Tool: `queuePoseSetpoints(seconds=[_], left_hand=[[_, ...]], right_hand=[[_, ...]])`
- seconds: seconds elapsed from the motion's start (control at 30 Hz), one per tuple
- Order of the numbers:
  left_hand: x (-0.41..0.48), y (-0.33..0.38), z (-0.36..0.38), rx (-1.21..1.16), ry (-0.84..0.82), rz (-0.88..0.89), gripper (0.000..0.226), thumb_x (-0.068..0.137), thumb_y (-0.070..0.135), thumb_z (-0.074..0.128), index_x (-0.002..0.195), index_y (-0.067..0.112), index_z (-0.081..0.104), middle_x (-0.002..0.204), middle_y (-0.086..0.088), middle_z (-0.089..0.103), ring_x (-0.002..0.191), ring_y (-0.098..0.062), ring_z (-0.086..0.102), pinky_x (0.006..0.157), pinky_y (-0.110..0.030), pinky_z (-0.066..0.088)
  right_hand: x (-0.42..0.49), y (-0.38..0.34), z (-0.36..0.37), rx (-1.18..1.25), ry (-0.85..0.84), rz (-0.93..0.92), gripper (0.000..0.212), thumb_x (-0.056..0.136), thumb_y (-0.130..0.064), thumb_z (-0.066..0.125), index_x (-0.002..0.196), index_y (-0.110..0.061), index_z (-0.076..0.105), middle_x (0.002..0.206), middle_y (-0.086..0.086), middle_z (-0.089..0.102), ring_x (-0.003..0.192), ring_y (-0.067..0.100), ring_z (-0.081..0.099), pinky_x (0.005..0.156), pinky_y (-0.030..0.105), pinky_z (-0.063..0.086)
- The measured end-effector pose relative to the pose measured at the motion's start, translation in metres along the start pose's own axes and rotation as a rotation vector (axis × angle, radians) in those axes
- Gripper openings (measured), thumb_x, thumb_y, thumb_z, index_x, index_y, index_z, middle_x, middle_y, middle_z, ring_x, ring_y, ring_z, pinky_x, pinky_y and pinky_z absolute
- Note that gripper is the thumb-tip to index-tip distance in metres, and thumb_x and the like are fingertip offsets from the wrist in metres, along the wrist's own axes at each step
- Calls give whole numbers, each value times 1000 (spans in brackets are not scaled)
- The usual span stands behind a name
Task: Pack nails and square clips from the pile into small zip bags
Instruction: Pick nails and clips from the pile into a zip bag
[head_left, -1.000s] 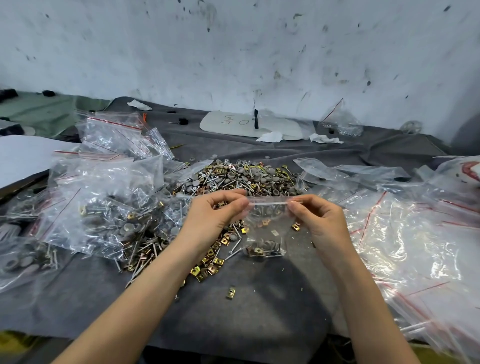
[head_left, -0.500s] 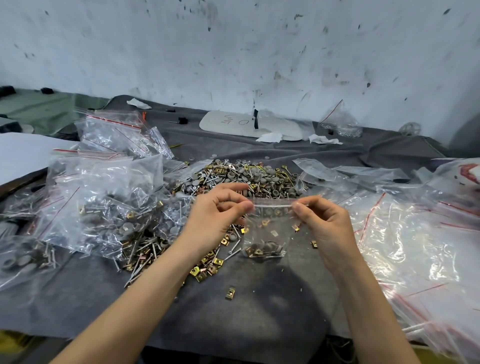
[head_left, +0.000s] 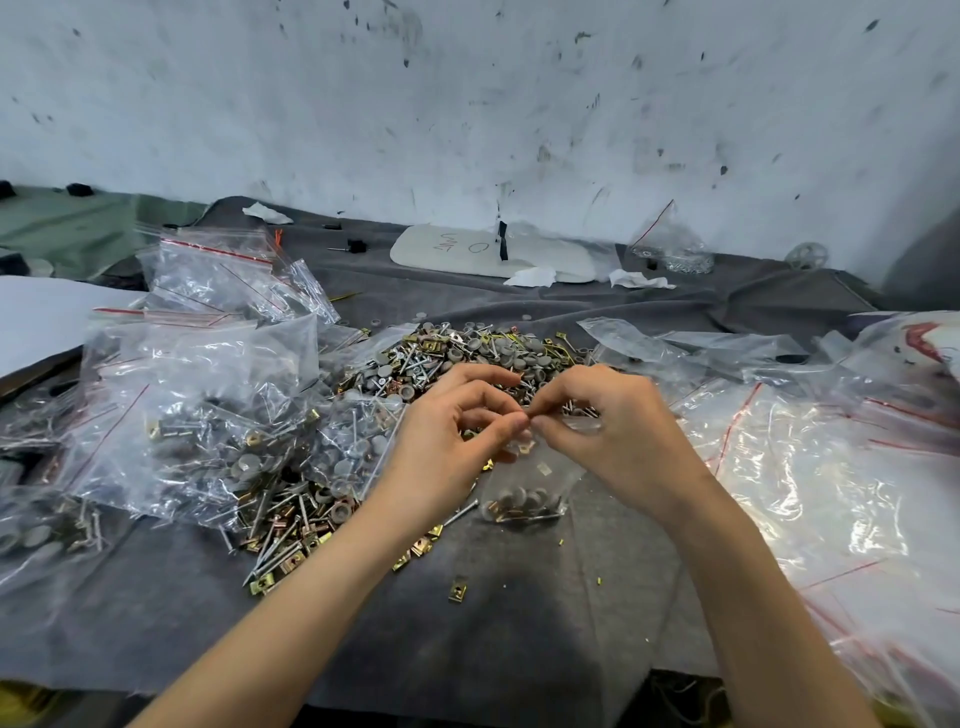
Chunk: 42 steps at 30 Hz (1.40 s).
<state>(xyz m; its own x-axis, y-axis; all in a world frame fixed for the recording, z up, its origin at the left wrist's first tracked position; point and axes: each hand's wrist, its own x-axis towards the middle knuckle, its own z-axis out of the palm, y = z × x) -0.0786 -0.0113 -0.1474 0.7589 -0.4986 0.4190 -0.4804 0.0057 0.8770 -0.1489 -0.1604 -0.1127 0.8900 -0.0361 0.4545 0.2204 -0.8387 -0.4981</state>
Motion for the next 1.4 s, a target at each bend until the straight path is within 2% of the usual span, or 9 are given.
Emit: queuePoseSetpoints(seconds=[0.17, 0.37, 0.57, 0.7, 0.87, 1.0, 1.13, 1.27, 1.4], left_hand=[[-1, 0, 1, -52, -3, -32, 9, 85, 4, 66, 77, 8, 65, 113, -2, 58, 65, 0, 66, 59, -14, 52], [-1, 0, 1, -90, -51, -35, 13, 85, 4, 65, 75, 12, 64, 110, -1, 60, 75, -9, 69, 67, -20, 55], [-1, -4, -2, -73, -14, -15, 12, 86, 6, 65, 77, 15, 63, 108, -1, 63, 83, -21, 71, 75, -28, 58], [0, -5, -2, -24, -45, 2, 13, 82, 8, 69, 77, 19, 65, 109, -1, 66, 89, -16, 69, 81, -29, 57], [1, -6, -4, -10, -61, 45, 13, 82, 5, 70, 76, 15, 64, 106, 1, 66, 86, -10, 69, 75, -22, 55], [2, -6, -3, -27, -52, 40, 12, 74, 16, 75, 68, 16, 64, 89, -3, 69, 82, -18, 67, 75, -33, 56], [4, -7, -9, -106, -57, -17, 11, 71, 16, 76, 68, 9, 68, 86, -1, 71, 75, -12, 67, 69, -22, 53], [3, -8, -11, -162, -75, -80, 9, 73, 12, 75, 70, 8, 68, 88, -2, 72, 77, -19, 69, 75, -31, 58], [2, -8, -11, -194, -70, -105, 12, 83, -2, 66, 76, 5, 61, 94, -1, 69, 79, -16, 70, 77, -28, 58]], right_hand=[[0, 0, 1, -52, -46, 1, 6, 82, -18, 72, 83, -21, 67, 84, -11, 63, 89, 14, 54, 82, 33, 45], [-4, 0, 3, -65, -35, -36, 9, 82, -12, 70, 80, -18, 63, 80, -12, 56, 84, 16, 53, 78, 31, 43], [-6, 4, 1, -102, -21, -8, 19, 83, -13, 70, 80, -27, 57, 81, -15, 56, 85, 12, 53, 79, 34, 46], [-6, 2, 4, -131, 27, -43, 14, 82, -15, 72, 80, -25, 63, 79, -17, 57, 83, 11, 53, 77, 34, 47], [-8, 8, 2, -125, 57, -53, 8, 80, -21, 75, 81, -18, 68, 80, -12, 61, 84, 18, 54, 77, 40, 47], [-9, 9, 4, -186, 109, -98, 10, 77, -20, 77, 78, -15, 69, 77, -8, 64, 83, 17, 54, 75, 42, 47], [-10, 18, -3, -107, 104, -67, 8, 75, -16, 79, 77, -12, 71, 74, -10, 63, 84, 21, 55, 74, 40, 48], [-12, 22, -2, -134, 103, -154, 6, 77, -10, 76, 77, -11, 70, 75, -9, 62, 81, 19, 55, 72, 34, 47], [-14, 29, 0, -27, 120, -111, 7, 76, -14, 76, 80, -14, 71, 76, -12, 62, 83, 18, 56, 75, 25, 43]])
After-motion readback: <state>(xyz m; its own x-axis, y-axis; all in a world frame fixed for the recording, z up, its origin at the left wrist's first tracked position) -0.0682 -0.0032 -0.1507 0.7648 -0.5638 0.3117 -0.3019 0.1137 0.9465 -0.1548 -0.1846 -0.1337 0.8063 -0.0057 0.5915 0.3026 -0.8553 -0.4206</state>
